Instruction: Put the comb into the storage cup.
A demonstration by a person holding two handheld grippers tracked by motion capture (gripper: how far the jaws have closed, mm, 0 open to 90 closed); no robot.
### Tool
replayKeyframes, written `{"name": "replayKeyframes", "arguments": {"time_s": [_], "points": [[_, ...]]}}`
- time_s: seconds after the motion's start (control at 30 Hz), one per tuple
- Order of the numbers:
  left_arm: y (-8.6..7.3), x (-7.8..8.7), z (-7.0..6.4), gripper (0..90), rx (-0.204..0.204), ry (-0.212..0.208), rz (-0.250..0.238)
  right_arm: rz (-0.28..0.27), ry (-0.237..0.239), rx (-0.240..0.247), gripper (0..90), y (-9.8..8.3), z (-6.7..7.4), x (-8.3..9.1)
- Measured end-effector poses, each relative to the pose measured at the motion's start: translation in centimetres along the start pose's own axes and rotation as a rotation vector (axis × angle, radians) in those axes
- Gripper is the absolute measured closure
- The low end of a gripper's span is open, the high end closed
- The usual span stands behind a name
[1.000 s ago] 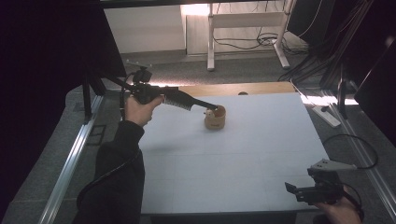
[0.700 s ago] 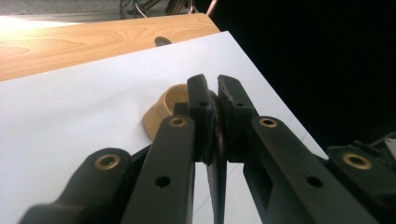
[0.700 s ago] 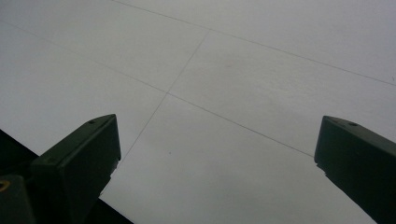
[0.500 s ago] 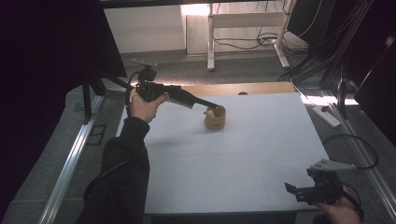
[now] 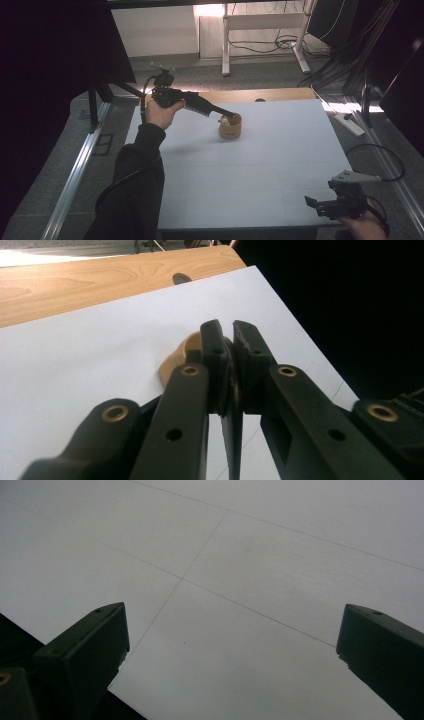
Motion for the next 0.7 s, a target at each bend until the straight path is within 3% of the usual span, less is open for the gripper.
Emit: {"name": "replayKeyframes", "arguments": {"time_s": [0.7], "points": [[0.4, -2.0, -0.2, 83.3, -0.023, 0.042, 0.045, 0.013, 0.02, 0.011, 1.0, 0.0, 0.0, -0.1]]}}
Point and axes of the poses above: each handheld gripper's, and its own axes: x roughly backward along the jaws, y roughly out of its top, z roughly to its left, the point moved 3 cm from there along -x, roughly forward along the jaws, and after that the axes turned 11 degrees about y, right-handed, at the moved point
